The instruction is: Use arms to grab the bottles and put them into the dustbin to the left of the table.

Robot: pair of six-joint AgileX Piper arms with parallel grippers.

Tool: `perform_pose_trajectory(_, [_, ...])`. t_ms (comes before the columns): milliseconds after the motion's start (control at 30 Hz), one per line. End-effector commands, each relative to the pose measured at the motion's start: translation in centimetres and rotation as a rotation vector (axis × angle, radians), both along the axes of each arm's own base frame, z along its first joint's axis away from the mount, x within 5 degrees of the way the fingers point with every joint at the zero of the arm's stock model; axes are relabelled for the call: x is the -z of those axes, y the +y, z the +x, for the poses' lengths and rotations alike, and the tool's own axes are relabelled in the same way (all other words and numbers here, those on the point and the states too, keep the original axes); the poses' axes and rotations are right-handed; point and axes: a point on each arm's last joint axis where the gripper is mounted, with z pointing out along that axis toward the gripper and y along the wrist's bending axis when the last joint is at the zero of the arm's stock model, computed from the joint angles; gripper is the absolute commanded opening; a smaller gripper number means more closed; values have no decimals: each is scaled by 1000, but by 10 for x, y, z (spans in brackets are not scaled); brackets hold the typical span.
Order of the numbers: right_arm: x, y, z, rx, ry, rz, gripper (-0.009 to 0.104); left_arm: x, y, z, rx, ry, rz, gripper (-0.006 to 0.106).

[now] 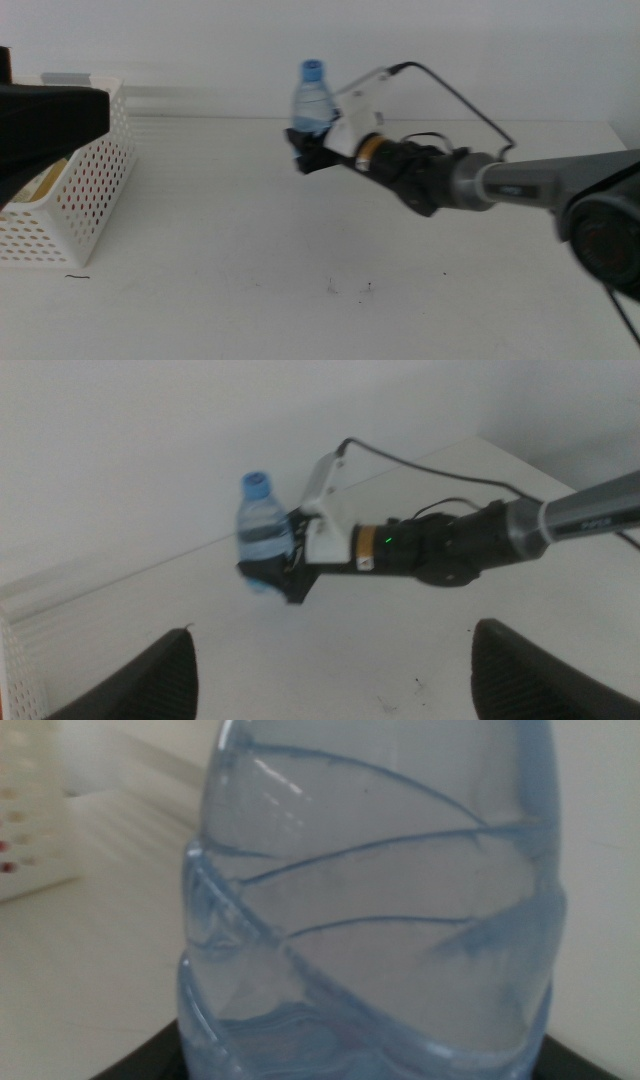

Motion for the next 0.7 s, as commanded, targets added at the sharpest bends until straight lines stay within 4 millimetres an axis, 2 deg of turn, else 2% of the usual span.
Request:
perform_pose_trajectory(0, [-10, 19, 0, -11, -10, 29, 19, -3, 0, -1, 2, -14, -16, 94])
perform_pose_trajectory(100, [-2, 28, -4, 20, 60, 23, 19, -3, 0, -1, 2, -14, -16, 94])
perform_pose_trajectory(433, [3, 29, -6, 25, 83, 14, 19, -3, 0, -1, 2, -14, -16, 94])
perform_pose_trajectory(533, [9, 28, -6, 29, 101, 2, 32, -3, 0, -1, 2, -14, -16, 94])
perform_pose_trajectory(567, [11, 28, -6, 31, 110, 4, 46, -3, 0, -1, 2, -14, -16, 94])
perform_pose_trajectory(667, [11, 28, -6, 33, 116, 11, 61, -3, 0, -1, 2, -14, -16, 94])
